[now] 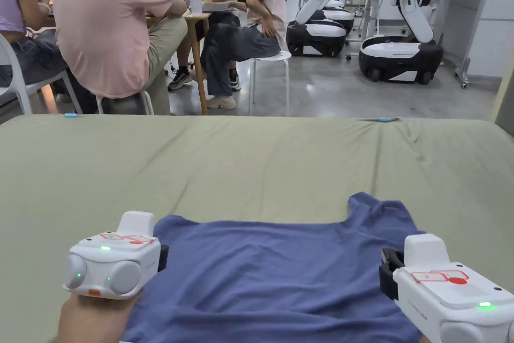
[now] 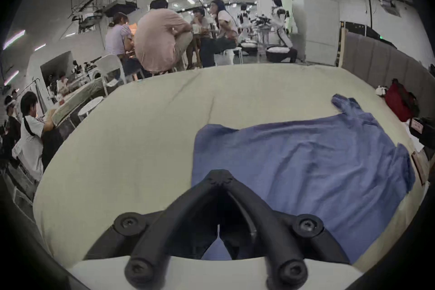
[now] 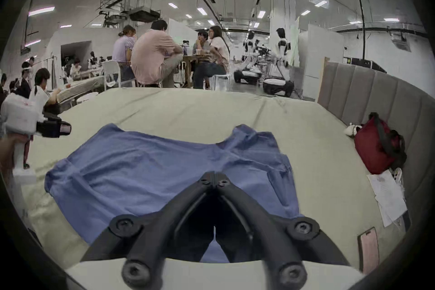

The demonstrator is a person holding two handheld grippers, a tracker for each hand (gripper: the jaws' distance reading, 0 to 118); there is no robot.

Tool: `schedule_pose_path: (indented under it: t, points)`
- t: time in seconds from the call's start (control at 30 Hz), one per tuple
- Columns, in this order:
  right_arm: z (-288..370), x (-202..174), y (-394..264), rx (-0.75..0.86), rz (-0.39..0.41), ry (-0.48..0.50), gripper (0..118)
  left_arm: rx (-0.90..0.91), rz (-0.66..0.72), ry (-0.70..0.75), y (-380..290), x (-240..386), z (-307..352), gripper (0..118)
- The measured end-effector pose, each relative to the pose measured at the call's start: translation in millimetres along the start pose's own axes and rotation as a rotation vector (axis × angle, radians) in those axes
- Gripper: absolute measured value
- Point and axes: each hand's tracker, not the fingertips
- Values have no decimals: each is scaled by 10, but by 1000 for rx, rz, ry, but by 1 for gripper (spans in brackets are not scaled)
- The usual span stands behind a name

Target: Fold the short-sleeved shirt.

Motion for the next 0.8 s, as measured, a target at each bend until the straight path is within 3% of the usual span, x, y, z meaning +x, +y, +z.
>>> schedule_pose_path:
  t: [0.03, 0.07, 0.13, 0.17, 0.23, 0.3, 0.37, 0.43, 0.47, 0.5, 0.53, 0.57, 0.6, 0.63, 0.7, 0.73, 0.77, 0.8]
  points:
    - [-68, 21, 13, -4, 1, 0, 0, -7, 7, -2, 77, -44, -134, 0]
    - [-145, 53, 30, -11, 1, -3, 0, -21, 6, 15, 178, -78, -317, 19]
    - [-295, 126, 63, -22, -4, -6, 0, -46, -14, 53, 334, -126, -676, 96]
    - [-372, 171, 82, -29, -4, -11, 0, -47, -23, 58, 384, -130, -846, 118]
    - [-494, 285, 128, -46, 2, -21, 0, -90, -52, 108, 495, -109, -1214, 103]
    - [-638, 406, 187, -88, 10, -25, 0, -113, -33, 134, 536, -65, -1460, 107]
    - [-811, 591, 258, -124, 19, -60, 0, -187, -19, 130, 527, -31, -1760, 103]
    - [-1009, 747, 348, -137, 45, -118, 1, -258, -67, 81, 468, 44, -1898, 86]
    - [-1141, 864, 391, -147, 35, -137, 11, -297, -110, 35, 407, 111, -1931, 70]
    - [-1299, 967, 431, -189, 16, -155, 32, -258, -106, 4, 420, 155, -1853, 62]
    - [-1463, 1048, 460, -240, -4, -164, 65, -243, -128, 23, 472, 150, -1766, 48]
    - [-1665, 1130, 473, -290, -22, -154, 102, -227, -162, -30, 509, 164, -1660, 9]
    - [-1807, 1192, 469, -335, -19, -150, 116, -203, -182, -13, 518, 190, -1579, 2]
    - [-1960, 1233, 449, -334, -13, -161, 117, -147, -204, 36, 530, 215, -1452, 2]
    - [-2184, 1268, 404, -334, -10, -195, 112, -95, -151, -5, 610, 156, -1259, 2]
    - [-2291, 1315, 363, -385, -60, -200, 107, -84, -145, -14, 630, 167, -1157, 2]
    - [-2375, 1363, 308, -445, -137, -180, 89, -82, -166, -9, 639, 191, -1075, 2]
    - [-2437, 1398, 245, -514, -208, -157, 79, -72, -183, -5, 654, 149, -1065, 2]
